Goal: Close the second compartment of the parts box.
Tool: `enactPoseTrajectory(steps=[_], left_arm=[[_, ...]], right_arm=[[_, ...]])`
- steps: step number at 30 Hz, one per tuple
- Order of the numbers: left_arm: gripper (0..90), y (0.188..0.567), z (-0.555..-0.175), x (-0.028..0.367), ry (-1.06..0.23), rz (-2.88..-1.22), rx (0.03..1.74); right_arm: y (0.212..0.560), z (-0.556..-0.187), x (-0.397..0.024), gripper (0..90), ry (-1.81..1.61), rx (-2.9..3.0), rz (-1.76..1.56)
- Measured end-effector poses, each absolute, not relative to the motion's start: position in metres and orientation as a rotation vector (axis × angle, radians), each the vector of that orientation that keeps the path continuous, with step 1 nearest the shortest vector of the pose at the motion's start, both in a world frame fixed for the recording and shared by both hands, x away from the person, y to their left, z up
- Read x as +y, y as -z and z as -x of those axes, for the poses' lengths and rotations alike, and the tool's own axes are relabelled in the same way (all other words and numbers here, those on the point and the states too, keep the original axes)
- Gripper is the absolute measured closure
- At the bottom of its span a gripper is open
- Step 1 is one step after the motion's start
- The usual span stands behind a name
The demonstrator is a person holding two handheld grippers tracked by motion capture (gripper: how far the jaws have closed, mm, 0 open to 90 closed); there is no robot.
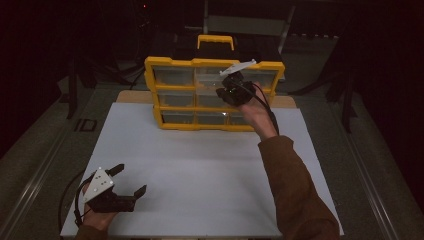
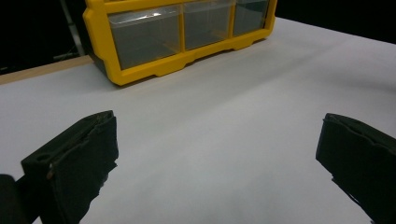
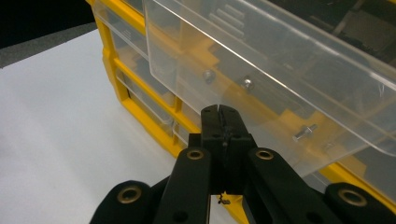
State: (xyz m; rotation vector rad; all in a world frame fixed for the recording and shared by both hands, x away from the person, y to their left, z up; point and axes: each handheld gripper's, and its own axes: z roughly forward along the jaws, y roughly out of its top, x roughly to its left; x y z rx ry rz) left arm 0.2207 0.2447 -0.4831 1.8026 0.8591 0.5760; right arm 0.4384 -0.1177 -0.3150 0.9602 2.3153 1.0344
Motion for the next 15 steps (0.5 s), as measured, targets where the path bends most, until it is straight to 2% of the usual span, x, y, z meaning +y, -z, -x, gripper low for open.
enactPoseTrajectory(steps=[15], left_arm=[[0.0,0.483,-0.2205,0.2449,-0.576,-1.803,0.86]], right_arm=[[0.3182,-0.4477,-0.1204,90.0,-1.035,2.288,-0.997]])
